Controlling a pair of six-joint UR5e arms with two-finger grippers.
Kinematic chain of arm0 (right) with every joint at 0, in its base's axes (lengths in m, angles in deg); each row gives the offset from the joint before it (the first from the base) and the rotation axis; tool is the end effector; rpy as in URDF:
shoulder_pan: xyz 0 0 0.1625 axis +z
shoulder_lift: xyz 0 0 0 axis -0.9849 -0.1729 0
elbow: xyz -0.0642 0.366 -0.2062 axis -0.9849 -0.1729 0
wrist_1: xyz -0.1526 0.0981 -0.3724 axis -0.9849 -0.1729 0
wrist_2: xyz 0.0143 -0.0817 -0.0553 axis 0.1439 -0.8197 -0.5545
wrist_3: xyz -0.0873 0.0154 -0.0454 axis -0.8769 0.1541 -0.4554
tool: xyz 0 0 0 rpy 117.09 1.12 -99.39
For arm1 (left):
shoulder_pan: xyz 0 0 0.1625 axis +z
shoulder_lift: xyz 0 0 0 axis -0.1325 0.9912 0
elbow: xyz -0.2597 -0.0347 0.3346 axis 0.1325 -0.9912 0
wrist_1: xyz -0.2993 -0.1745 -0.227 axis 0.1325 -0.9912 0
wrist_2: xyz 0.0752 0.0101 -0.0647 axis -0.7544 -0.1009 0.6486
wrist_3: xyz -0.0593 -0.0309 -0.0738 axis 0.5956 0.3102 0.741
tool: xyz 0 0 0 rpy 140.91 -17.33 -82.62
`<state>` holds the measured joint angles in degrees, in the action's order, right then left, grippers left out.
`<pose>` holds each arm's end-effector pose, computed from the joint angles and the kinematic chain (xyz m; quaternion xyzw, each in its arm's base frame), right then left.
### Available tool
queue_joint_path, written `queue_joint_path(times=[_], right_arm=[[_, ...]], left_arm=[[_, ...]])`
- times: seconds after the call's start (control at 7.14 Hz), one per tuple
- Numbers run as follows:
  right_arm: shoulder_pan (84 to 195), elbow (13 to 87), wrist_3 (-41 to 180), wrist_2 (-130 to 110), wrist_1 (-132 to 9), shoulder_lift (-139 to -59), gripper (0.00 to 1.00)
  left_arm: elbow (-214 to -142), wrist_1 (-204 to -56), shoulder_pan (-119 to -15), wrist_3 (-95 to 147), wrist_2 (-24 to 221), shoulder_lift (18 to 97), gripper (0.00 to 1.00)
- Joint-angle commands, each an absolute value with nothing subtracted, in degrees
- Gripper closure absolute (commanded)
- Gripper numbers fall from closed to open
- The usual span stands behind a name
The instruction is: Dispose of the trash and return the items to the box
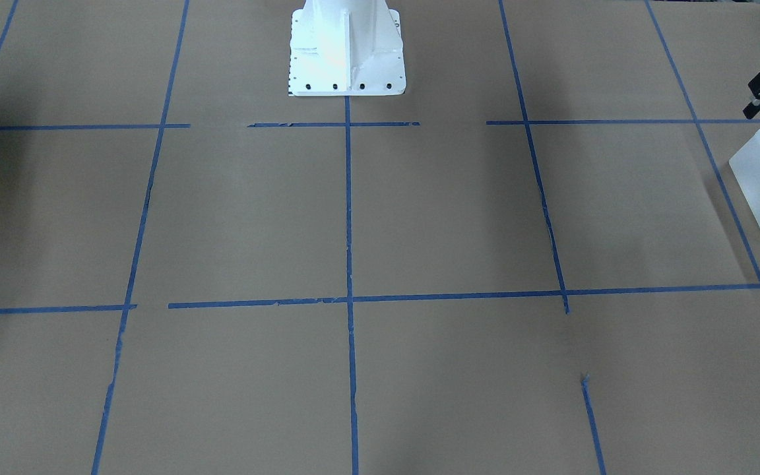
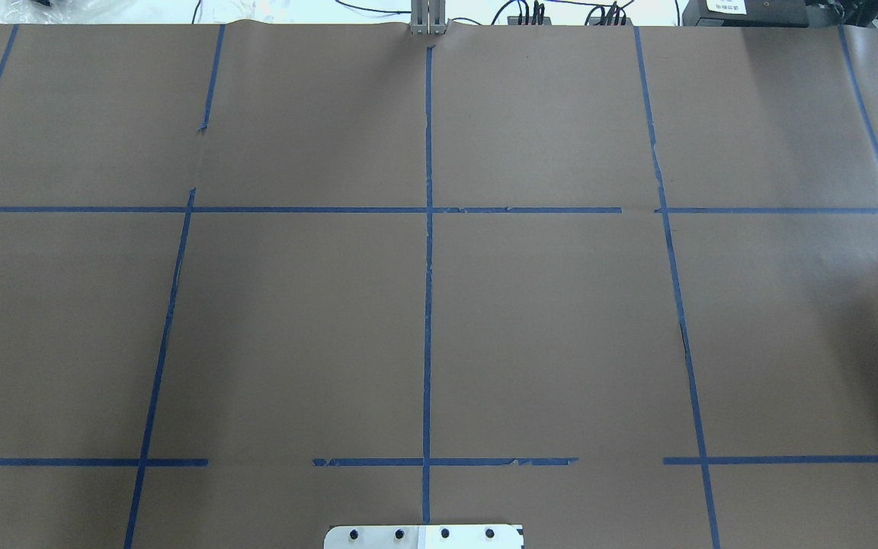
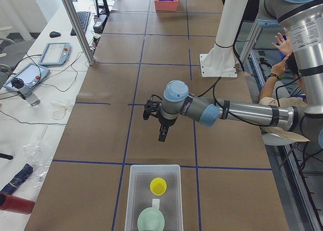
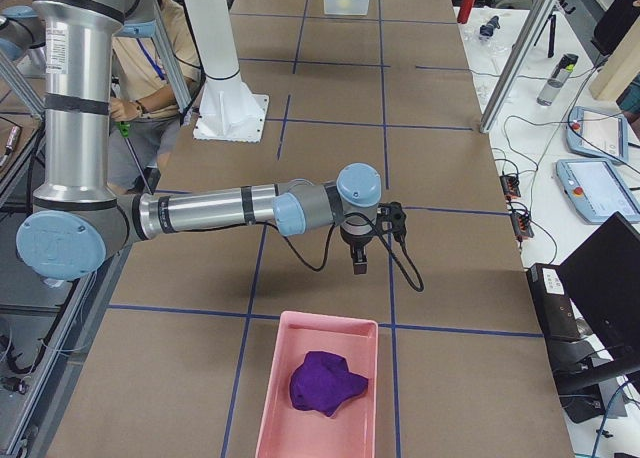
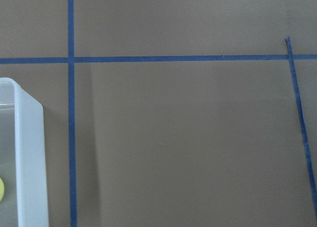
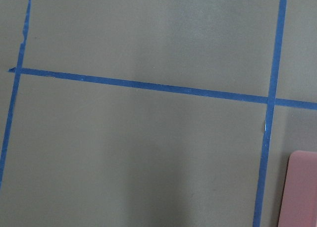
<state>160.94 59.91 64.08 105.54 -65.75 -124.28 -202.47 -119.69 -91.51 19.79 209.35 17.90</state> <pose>-0.0157 -0.4675 0.5708 0.0539 -0.4246 -0.0405 0.9029 -0.0269 -0.3682 0.5610 0.1191 0.3753 0.0456 0.9181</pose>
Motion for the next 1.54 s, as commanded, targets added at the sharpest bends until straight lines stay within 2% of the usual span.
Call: queue_joint_path(times=[0.0, 0.42, 0.98, 1.26, 1.4], right_arm=[[160.8, 58.5, 64.2, 105.9, -65.6, -123.7, 0.0], [160.7, 58.6, 64.0, 105.4, -65.7, -122.3, 0.0], [160.5, 57.9, 63.7, 106.4, -65.9, -122.1, 0.0], [160.6, 58.8, 63.6, 106.5, -65.7, -122.3, 0.0], [160.6, 58.4, 63.6, 106.3, -65.6, -121.2, 0.0]], left_arm=[[-201.5, -115.6, -95.5, 15.7, 210.6, 18.2, 0.0], [-203.0, -115.4, -95.2, 15.7, 211.8, 17.9, 0.0], [-200.3, -116.1, -95.0, 15.7, 213.8, 16.3, 0.0], [-198.3, -116.2, -95.2, 15.7, 213.4, 19.9, 0.0], [-199.0, -111.0, -95.4, 15.7, 213.4, 23.9, 0.0]])
